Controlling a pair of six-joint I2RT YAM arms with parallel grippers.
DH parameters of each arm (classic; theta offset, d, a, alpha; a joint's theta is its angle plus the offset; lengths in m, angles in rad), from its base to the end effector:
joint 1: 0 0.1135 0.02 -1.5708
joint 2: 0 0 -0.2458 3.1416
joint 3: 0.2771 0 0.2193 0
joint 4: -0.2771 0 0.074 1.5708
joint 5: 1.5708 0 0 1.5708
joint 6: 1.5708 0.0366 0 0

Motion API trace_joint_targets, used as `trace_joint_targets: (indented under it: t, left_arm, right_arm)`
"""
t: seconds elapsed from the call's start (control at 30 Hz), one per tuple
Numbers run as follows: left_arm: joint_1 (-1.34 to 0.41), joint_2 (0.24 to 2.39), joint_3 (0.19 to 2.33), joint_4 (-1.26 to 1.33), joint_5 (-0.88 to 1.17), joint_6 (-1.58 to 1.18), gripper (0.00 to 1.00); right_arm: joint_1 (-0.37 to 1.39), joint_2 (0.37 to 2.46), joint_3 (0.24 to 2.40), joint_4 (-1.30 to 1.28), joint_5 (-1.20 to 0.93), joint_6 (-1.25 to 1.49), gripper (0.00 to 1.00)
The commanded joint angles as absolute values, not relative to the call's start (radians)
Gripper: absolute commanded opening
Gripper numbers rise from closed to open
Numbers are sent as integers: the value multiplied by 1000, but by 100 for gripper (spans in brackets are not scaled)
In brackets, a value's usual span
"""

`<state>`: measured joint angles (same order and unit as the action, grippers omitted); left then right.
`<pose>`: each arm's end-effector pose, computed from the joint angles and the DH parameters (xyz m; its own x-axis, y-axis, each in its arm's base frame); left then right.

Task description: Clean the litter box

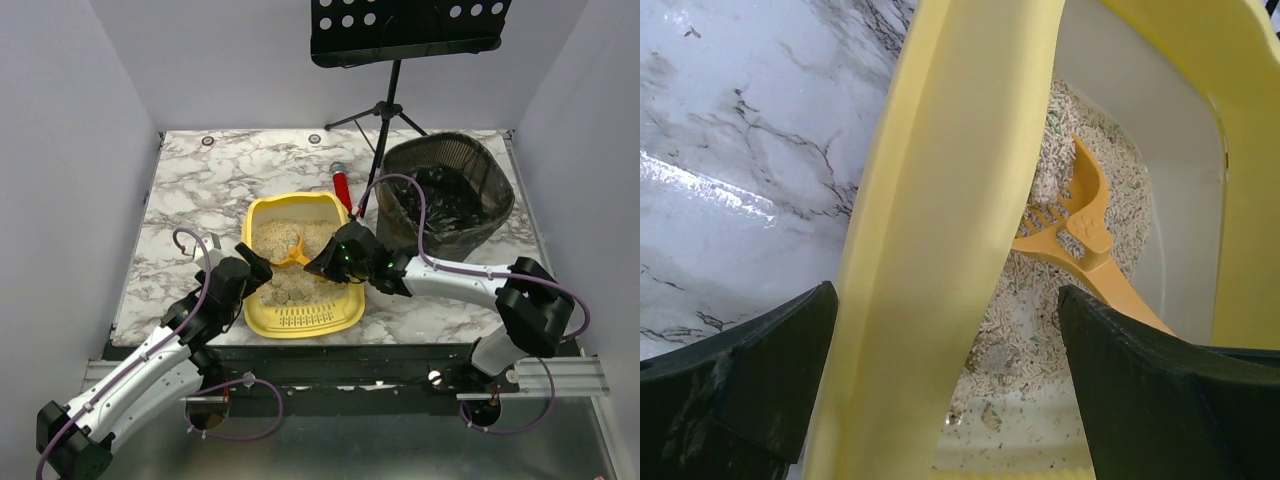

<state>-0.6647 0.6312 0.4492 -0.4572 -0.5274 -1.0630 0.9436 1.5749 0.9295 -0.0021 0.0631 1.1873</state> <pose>0.1095 -0.0624 0.2164 -0.4163 -0.6331 -0.6526 -0.3057 0.7734 -0.5553 0.1860 0.2527 0.2137 -0.8544 0.3982 -0.3337 0.0370 0.6873 0.7254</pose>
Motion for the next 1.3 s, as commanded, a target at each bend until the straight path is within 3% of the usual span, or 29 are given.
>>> trace_joint_targets:
  t: [0.0,0.7,1.27]
  left_arm:
    - [-664,580,466,-480,-546,-1092,99]
    - [-664,427,489,-554,-629,-1097,99]
    - [-664,344,480,-571,-641,-1109,99]
  right_arm:
    - [937,1519,876,38,140,1161,1]
    - [940,1283,675,287,57,1167,1]
    - [954,1207,391,713,63,1319,1]
